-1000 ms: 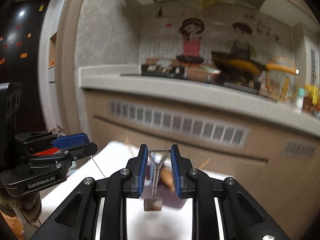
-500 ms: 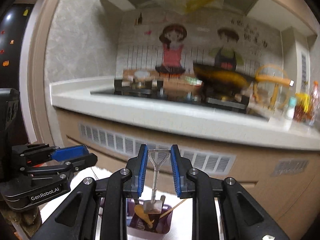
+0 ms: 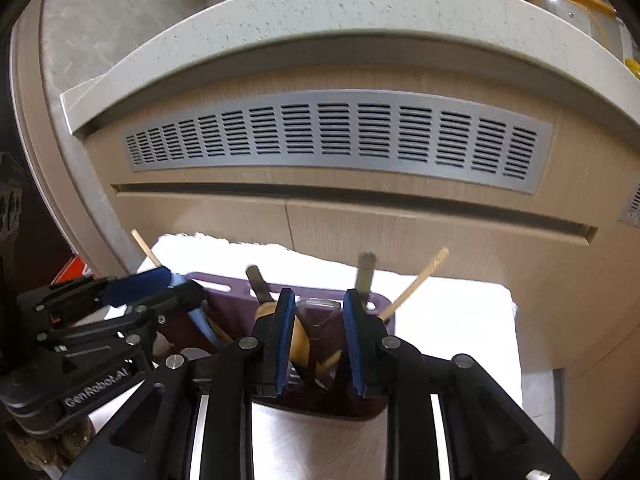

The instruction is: Organize utensils

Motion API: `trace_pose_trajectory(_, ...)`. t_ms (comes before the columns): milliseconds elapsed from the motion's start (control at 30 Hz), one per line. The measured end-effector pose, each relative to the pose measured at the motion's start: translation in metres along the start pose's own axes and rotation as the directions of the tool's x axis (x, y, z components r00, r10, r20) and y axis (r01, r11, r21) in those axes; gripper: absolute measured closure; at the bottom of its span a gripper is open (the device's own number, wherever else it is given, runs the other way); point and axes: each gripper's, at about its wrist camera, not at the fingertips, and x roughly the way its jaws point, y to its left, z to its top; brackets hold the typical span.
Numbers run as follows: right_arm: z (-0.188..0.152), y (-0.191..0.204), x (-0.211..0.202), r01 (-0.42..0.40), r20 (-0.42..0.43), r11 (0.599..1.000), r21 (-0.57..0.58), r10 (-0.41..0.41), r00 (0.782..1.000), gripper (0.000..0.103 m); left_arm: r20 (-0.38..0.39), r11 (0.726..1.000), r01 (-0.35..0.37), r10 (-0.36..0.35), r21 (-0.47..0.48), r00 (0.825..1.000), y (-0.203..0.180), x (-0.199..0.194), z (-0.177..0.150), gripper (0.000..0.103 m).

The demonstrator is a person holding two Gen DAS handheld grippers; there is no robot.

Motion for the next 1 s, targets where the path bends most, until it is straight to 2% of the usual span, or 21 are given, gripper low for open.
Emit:
trace_pose_trajectory(33, -0.003, -0.001, -0.003, 0.005, 0.008, 1.000, 0.001, -0.005, 1.000, 0.074, 0.017, 1.000, -0.010, 0.010, 0.004, 1.000, -0.001, -0.005, -0.001, 0.059)
trace_pose_trajectory(100, -0.010, -0.004, -0.014, 0.008, 0.032, 1.000, 0.014, -0.009, 0.999, 0.058, 0.054, 1.000, -0.024, 0.024, 0.007, 0.998, -0.002, -0.016, -0.007, 0.051)
trace_pose_trajectory(233, -0.027, -0.007, -0.045, 0.025, 0.099, 0.999, 0.031, -0.028, 0.995, 0.043, 0.122, 1.000, -0.030, 0.030, -0.001, 0.992, -0.005, -0.046, -0.021, 0.028)
trace_pose_trajectory(333, -0.043, -0.007, -0.068, 0.045, 0.121, 0.998, 0.044, -0.050, 0.991, 0.032, 0.192, 0.999, -0.033, 0.030, 0.013, 0.981, -0.016, -0.077, -0.048, 0.011)
trace_pose_trajectory(367, -0.054, -0.005, -0.078, 0.055, 0.130, 0.997, 0.045, -0.061, 0.990, 0.025, 0.213, 0.999, -0.033, 0.025, 0.034, 0.977, -0.021, -0.089, -0.062, 0.006)
trace_pose_trajectory(400, -0.062, -0.004, -0.085, 0.063, 0.136, 0.997, 0.046, -0.069, 0.988, 0.019, 0.225, 0.998, -0.034, 0.021, 0.054, 0.974, -0.025, -0.098, -0.074, 0.004)
trace_pose_trajectory(533, -0.100, 0.003, -0.111, 0.099, 0.155, 0.994, 0.035, -0.104, 0.982, 0.014, 0.246, 0.993, -0.061, 0.035, 0.099, 0.969, -0.037, -0.128, -0.115, 0.000)
trace_pose_trajectory(667, -0.132, 0.012, -0.130, 0.134, 0.158, 0.991, 0.024, -0.136, 0.978, 0.010, 0.287, 0.992, -0.115, 0.096, 0.049, 0.953, -0.039, -0.152, -0.158, 0.000)
trace_pose_trajectory(800, -0.164, 0.013, -0.149, 0.166, 0.163, 0.983, 0.078, -0.176, 0.971, 0.006, 0.302, 0.986, -0.167, 0.159, 0.002, 0.940, -0.037, -0.164, -0.185, 0.000)
trace_pose_trajectory(867, -0.178, 0.013, -0.156, 0.171, 0.158, 0.981, 0.096, -0.185, 0.970, 0.005, 0.293, 0.984, -0.180, 0.172, -0.001, 0.941, -0.039, -0.166, -0.195, 0.000)
trace_pose_trajectory(1000, -0.195, 0.023, -0.170, 0.189, 0.175, 0.980, 0.065, -0.198, 0.964, 0.005, 0.246, 0.985, -0.173, 0.169, -0.004, 0.955, -0.039, -0.166, -0.206, 0.000)
